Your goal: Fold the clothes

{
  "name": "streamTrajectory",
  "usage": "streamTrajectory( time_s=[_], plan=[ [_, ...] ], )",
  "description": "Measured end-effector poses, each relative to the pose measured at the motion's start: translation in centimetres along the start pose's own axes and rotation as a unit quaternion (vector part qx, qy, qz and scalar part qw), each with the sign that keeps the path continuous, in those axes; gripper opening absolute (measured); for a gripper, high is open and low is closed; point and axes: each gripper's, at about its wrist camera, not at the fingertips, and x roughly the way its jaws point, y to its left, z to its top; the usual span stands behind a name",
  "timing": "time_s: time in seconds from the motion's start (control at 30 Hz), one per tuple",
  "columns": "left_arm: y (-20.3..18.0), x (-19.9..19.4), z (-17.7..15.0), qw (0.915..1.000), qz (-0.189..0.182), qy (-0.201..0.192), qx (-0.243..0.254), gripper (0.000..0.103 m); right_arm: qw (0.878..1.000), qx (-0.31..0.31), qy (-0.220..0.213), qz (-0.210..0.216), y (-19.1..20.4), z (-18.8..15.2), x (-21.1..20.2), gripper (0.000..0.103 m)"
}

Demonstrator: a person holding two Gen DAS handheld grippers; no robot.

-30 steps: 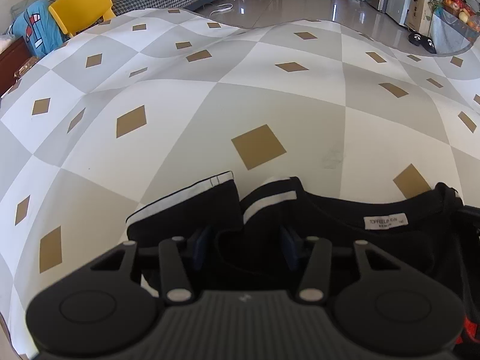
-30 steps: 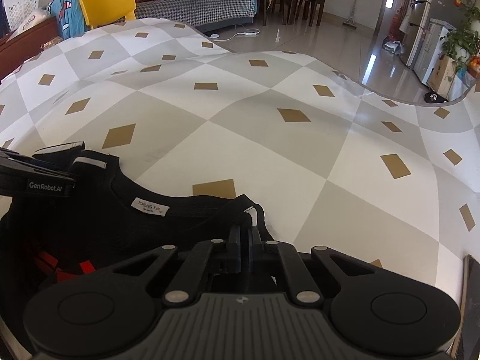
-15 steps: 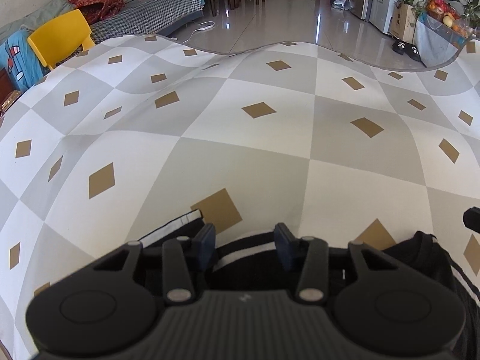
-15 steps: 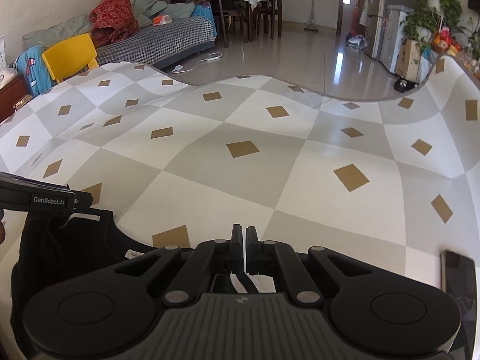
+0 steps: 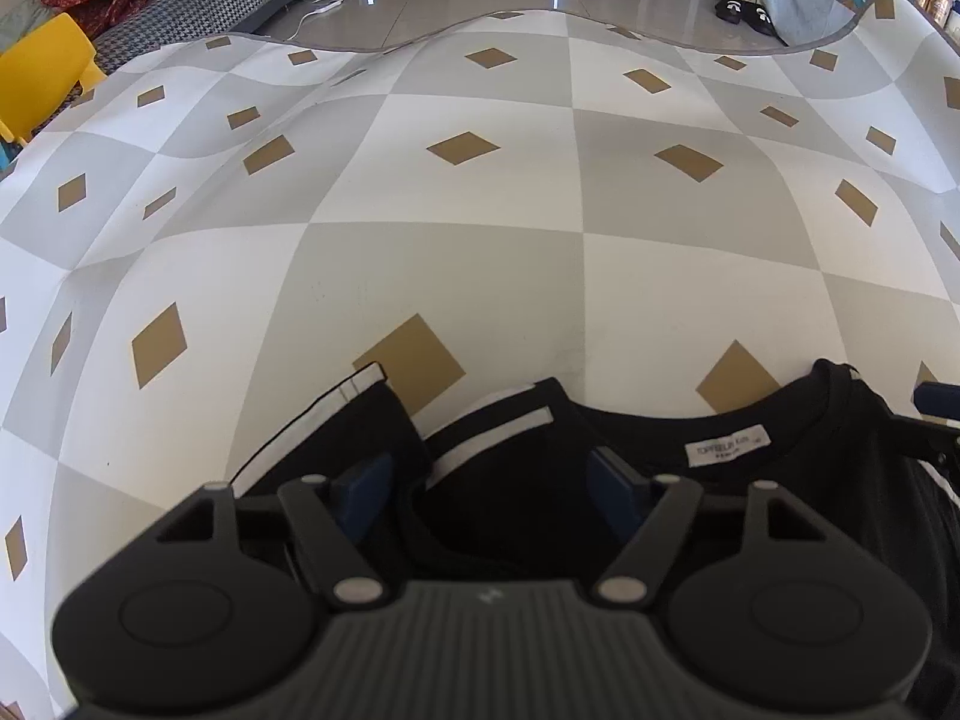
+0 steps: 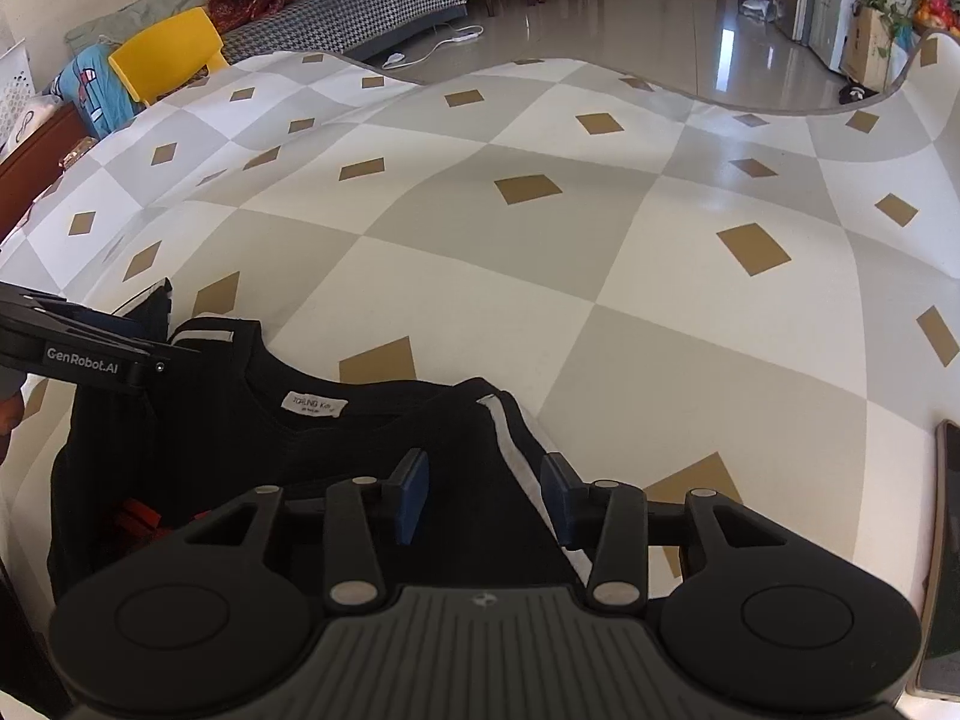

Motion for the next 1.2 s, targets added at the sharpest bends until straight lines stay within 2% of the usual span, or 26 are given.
streamTrajectory(
  time_s=[0.1,0.2,0.3,0.43,0.57,0.63,0.73,0.8,0.87,1.0,1.2],
  plan=[
    [0.7,-0.1,-0.4,0.9999,-0.011,0.005,-0.003,0.080,1.000,-0.005,0.008,-0.001,0.3,-0.3,0.5,0.042],
    [0.9,-0.1,-1.0,0.9998,-0.015,0.007,0.012,0.084,1.000,-0.015,0.014,-0.006,0.7,-0.3,0.9,0.042],
    [0.4,0.2,-1.5,0.9990,-0.017,0.009,0.041,0.084,0.999,-0.022,0.020,-0.012,1.0,-0.6,1.5,0.043],
    [-0.3,1.2,-2.1,0.9975,-0.001,0.015,0.069,0.084,0.999,-0.043,0.019,-0.020,1.6,-0.9,1.9,0.043],
    [-0.4,1.8,-2.1,0.9980,-0.005,0.015,0.062,0.086,0.998,-0.050,0.011,-0.025,1.7,-0.9,2.0,0.042],
    [-0.3,1.9,-1.9,0.9983,-0.009,0.013,0.056,0.085,0.998,-0.050,0.005,-0.031,1.7,-0.9,2.1,0.036],
    [-0.7,1.8,-1.7,0.9982,-0.012,0.001,0.059,0.075,0.998,-0.045,-0.003,-0.038,1.4,-0.7,2.2,0.023],
    [-1.2,1.7,-1.5,0.9979,-0.013,-0.009,0.063,0.059,0.998,-0.038,-0.007,-0.040,1.1,-0.5,2.3,0.016],
    [-1.5,1.8,-1.2,0.9979,-0.012,-0.016,0.061,0.052,0.998,-0.037,-0.011,-0.042,1.0,-0.4,2.4,0.007],
    [-1.9,2.0,-0.6,0.9981,-0.004,-0.030,0.053,0.034,0.998,-0.044,-0.021,-0.048,1.1,0.0,2.7,0.004],
    [-2.3,2.7,0.6,0.9984,0.000,-0.044,0.035,0.029,0.998,-0.023,-0.037,-0.055,0.2,1.1,3.0,0.003]
  ],
)
